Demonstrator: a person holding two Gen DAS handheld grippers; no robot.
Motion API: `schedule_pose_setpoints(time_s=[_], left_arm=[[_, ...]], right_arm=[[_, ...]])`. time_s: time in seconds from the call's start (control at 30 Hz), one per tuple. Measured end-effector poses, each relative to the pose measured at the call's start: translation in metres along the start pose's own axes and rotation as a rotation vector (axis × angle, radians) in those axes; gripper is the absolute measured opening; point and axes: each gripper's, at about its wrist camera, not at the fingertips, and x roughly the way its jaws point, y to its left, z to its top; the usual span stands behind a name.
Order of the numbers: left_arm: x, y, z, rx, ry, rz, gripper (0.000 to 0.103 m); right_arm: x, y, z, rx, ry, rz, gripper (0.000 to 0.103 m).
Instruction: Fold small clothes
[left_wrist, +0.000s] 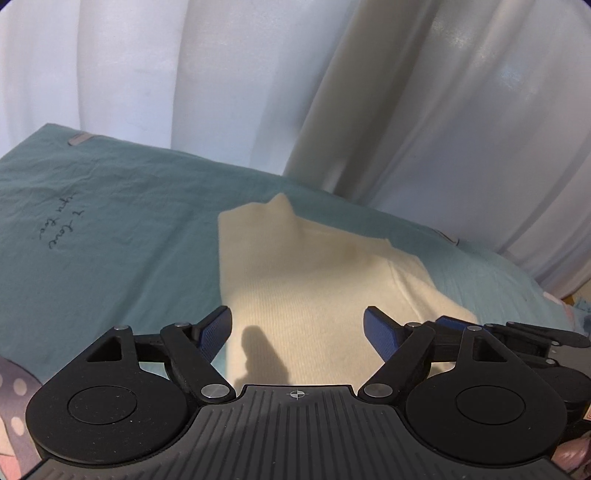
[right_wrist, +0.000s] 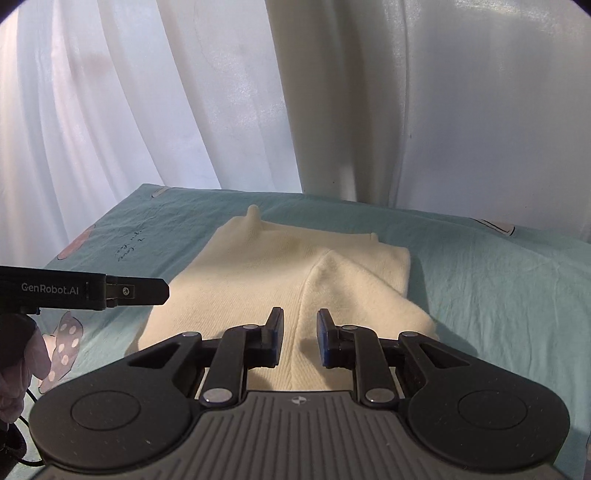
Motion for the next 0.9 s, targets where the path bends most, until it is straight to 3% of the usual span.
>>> schedule_pose_setpoints(time_s=[0.23, 0.3, 0.43, 0.9], left_arm=[[0.06, -0.006, 0.0, 0.057, 0.023, 0.141, 0.086], [0.071, 0.007, 0.002, -0.01, 0.039, 0.139, 0.091], [0.078, 0.008, 0.004, 0.025, 0.023, 0.157, 0.097], [0.063, 0.011, 0.007, -0.056, 0.05, 0.129, 0.097]], right_arm=[[0.041, -0.004, 0.008, -0.008, 0.04, -0.088, 0.02], [0.053, -0.011, 0.01, -0.005, 0.048, -0.106, 0.02], [0.059, -0.02, 0.012, 0.001, 0.036, -0.09, 0.02], [0.027, -0.021, 0.012, 0.075, -0.039, -0.132, 0.024]])
